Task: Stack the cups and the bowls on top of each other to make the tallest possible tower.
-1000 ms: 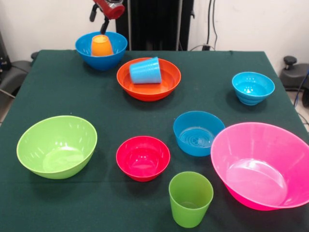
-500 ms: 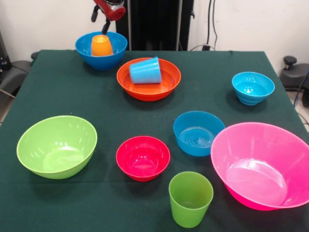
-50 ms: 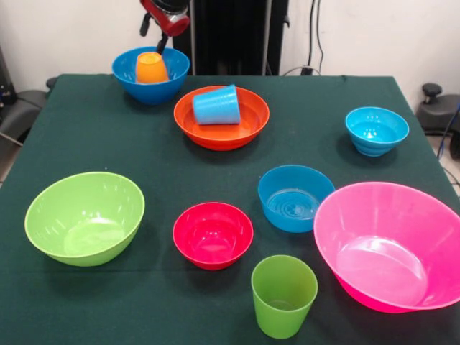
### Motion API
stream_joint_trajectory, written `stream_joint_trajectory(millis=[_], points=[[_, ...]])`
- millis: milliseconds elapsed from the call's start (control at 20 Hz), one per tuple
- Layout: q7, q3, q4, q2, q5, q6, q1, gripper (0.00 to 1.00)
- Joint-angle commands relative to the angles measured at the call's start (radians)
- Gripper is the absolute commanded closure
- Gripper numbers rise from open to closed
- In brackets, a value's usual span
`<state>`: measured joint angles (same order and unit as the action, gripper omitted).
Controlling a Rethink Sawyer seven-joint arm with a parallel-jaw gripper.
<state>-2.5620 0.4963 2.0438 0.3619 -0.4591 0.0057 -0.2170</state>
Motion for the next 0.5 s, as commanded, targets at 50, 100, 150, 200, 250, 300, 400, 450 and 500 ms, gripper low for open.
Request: stream_joint_trajectory(millis=[50,100,150,200,250,300,400,450,500], points=[[-0.031,-0.067,-0.137,-0.061,-0.013,-0.108,0.033,0.00],[-0.032,-0.065,-0.135,-0.061,-0.011,-0.110,0.037,0.00],[-0.034,-0.063,-0.135,-0.061,-0.008,-0.109,0.040,0.00],[-0.034,-0.061,-0.134,-0.060,-0.007,-0.108,0.042,0.00],[-0.034,-0.060,-0.133,-0.060,-0.005,-0.107,0.045,0.00],[-0.036,-0.059,-0.133,-0.062,-0.003,-0.109,0.046,0.00],[-0.039,-0.057,-0.131,-0.064,0.001,-0.115,0.048,0.00],[-0.040,-0.055,-0.131,-0.065,0.003,-0.117,0.050,0.00],[-0.044,-0.053,-0.134,-0.071,0.007,-0.123,0.053,0.00]])
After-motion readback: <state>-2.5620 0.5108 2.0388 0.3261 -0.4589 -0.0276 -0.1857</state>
